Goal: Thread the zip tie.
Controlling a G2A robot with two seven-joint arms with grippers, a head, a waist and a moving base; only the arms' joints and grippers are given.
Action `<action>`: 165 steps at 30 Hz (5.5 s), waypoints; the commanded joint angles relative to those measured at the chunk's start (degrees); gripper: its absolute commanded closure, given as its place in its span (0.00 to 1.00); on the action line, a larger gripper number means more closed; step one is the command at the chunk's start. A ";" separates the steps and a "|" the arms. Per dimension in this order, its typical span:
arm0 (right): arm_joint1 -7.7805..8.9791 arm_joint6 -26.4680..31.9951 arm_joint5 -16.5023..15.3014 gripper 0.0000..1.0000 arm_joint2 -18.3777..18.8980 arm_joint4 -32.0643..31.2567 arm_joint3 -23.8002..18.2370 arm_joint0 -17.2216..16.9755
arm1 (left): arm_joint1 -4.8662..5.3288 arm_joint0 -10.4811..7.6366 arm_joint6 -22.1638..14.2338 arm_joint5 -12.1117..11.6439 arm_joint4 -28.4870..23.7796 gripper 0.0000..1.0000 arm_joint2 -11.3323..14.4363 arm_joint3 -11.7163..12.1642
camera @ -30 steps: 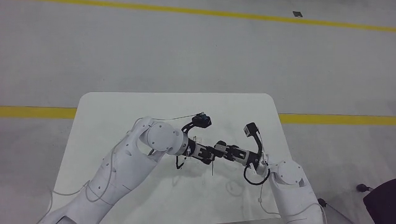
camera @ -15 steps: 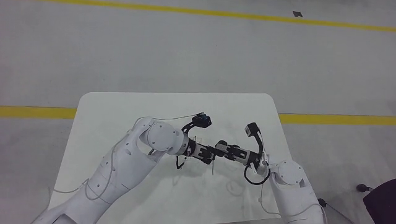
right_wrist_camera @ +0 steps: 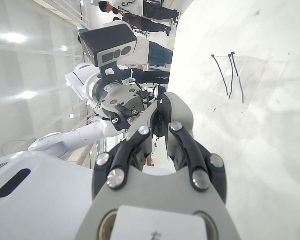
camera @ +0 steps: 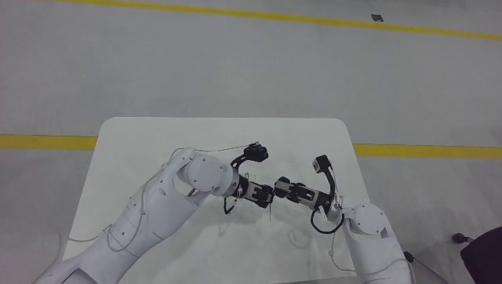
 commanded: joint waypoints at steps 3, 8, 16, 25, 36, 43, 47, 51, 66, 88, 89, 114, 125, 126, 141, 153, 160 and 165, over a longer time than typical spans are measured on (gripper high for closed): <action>-0.05 0.20 0.00 1.00 0.00 0.06 0.06 0.03 | 0.27 -0.30 0.37 -0.04 -0.75 1.00 0.39 0.04; -0.12 0.41 0.00 1.00 -0.04 0.22 0.25 0.08 | 0.58 -0.71 0.73 0.07 -1.29 1.00 1.01 0.13; -0.22 0.65 0.00 0.80 -0.21 0.45 0.40 0.24 | 1.09 -1.44 1.28 0.44 -1.87 1.00 2.02 0.30; -0.31 0.61 0.00 0.88 -0.33 0.41 0.40 0.32 | 1.60 -2.04 1.73 0.67 -2.72 1.00 3.04 0.36; -0.41 0.84 0.00 0.93 -0.60 0.42 0.39 0.47 | 2.16 -2.78 2.61 0.75 -3.91 1.00 4.32 0.57; -0.44 1.00 0.00 0.89 -0.52 0.36 0.48 0.45 | 2.47 -3.15 3.26 0.92 -4.59 1.00 5.12 0.68; -0.46 1.10 0.00 0.87 -0.50 0.41 0.46 0.43 | 2.61 -3.40 3.56 1.00 -4.96 1.00 5.63 0.77; -0.49 1.18 0.00 0.88 -0.59 0.26 0.42 0.36 | 2.75 -3.68 3.84 1.01 -5.34 1.00 6.08 0.82; -0.51 1.35 0.00 0.88 -0.89 -0.54 0.35 0.37 | 3.42 -4.27 4.79 1.27 -6.67 1.00 7.24 0.38; -0.31 0.73 0.00 1.00 -0.71 -0.97 -0.14 -0.10 | 4.45 -5.04 5.87 2.13 -7.98 1.00 8.46 -0.17; -0.30 0.70 0.00 1.00 -0.68 -0.93 -0.16 -0.13 | 4.51 -5.05 5.93 2.17 -8.02 1.00 8.46 -0.18; -0.34 -1.19 0.00 1.00 -0.25 -1.06 -0.97 -1.08 | 5.80 -5.11 6.80 2.56 -9.62 0.00 9.00 -1.34; -0.54 -5.40 0.00 1.00 1.34 -0.93 -2.35 -1.73 | 6.63 -3.65 10.68 2.70 -15.42 0.00 5.73 -1.37; -0.62 -6.17 0.00 1.00 1.54 -0.59 -2.46 -1.88 | 6.68 -3.04 11.73 2.50 -17.44 0.00 4.89 -1.38; -1.92 -13.26 0.00 1.00 2.40 1.60 -4.20 -2.27 | 7.14 1.41 18.44 -1.23 -29.98 0.00 0.17 -0.10; -3.25 -25.02 0.00 1.00 -1.61 2.46 -5.62 -3.95 | 6.67 4.43 27.39 -4.84 -33.76 0.00 0.80 0.15; -4.39 -30.25 0.00 1.00 -3.45 2.01 -6.46 -4.73 | 6.34 5.86 32.85 -8.49 -36.45 0.00 0.61 0.90; -4.98 -31.40 0.00 1.00 -3.93 1.46 -6.36 -5.04 | 6.12 6.70 33.30 -10.30 -40.03 0.00 0.59 1.58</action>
